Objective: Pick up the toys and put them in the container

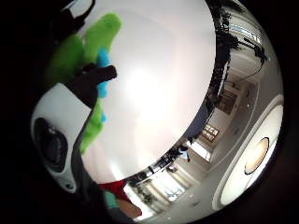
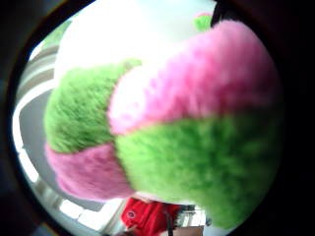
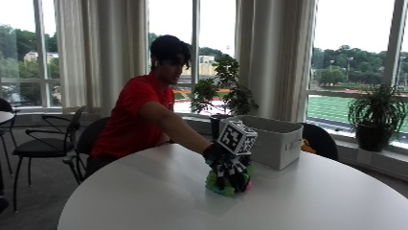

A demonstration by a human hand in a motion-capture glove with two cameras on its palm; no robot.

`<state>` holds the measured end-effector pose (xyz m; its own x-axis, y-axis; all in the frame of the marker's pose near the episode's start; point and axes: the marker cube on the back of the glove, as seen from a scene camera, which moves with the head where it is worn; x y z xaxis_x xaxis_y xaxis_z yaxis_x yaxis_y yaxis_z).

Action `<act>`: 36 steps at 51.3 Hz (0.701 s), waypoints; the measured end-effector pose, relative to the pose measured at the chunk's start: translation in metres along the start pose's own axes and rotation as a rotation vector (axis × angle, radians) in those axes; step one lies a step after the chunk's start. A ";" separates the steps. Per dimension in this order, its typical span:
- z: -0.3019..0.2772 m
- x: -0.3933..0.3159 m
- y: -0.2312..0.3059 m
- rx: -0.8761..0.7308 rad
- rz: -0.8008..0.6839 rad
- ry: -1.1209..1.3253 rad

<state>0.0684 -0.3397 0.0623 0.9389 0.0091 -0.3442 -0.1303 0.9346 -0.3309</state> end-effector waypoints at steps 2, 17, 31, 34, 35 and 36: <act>0.003 -0.002 0.002 0.050 0.013 0.013; 0.006 -0.020 0.028 0.377 0.035 0.101; -0.049 -0.043 0.070 0.525 -0.005 -0.009; -0.073 -0.047 0.080 0.547 -0.015 -0.017; -0.083 -0.048 0.084 0.564 -0.019 -0.011; -0.094 -0.050 0.088 0.585 -0.023 0.000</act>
<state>-0.0198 -0.2914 -0.0318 0.9393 -0.0135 -0.3429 0.0878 0.9754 0.2020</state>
